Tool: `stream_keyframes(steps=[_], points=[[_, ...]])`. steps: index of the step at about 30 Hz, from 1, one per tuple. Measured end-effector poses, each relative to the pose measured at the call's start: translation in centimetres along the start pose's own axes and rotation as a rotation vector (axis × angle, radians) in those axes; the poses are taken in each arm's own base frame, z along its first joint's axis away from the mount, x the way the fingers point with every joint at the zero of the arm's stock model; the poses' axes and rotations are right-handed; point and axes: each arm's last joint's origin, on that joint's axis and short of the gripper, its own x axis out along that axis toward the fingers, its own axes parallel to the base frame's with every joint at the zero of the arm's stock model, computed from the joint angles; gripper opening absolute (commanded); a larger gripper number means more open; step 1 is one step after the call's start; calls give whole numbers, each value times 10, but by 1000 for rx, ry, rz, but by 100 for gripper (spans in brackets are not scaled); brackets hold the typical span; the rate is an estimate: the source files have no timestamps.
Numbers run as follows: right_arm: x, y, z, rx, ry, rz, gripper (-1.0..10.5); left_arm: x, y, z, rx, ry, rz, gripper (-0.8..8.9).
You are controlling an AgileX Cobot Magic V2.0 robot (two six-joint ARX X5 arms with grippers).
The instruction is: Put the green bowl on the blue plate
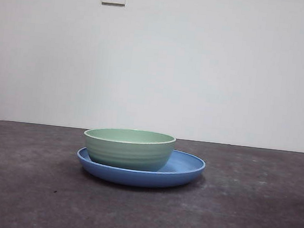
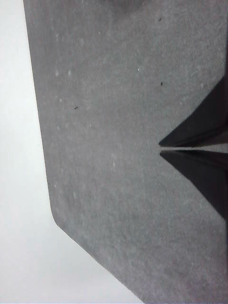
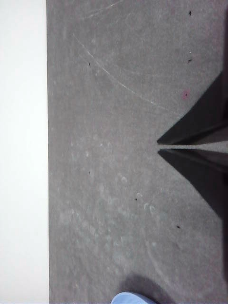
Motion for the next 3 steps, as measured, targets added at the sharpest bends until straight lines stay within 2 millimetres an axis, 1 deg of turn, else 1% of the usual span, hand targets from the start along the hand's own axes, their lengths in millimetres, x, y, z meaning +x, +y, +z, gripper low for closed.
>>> stream_keyframes(steps=[3], points=[[0,0,0,0,0,0,8,0,0,0,0,0,0,10]])
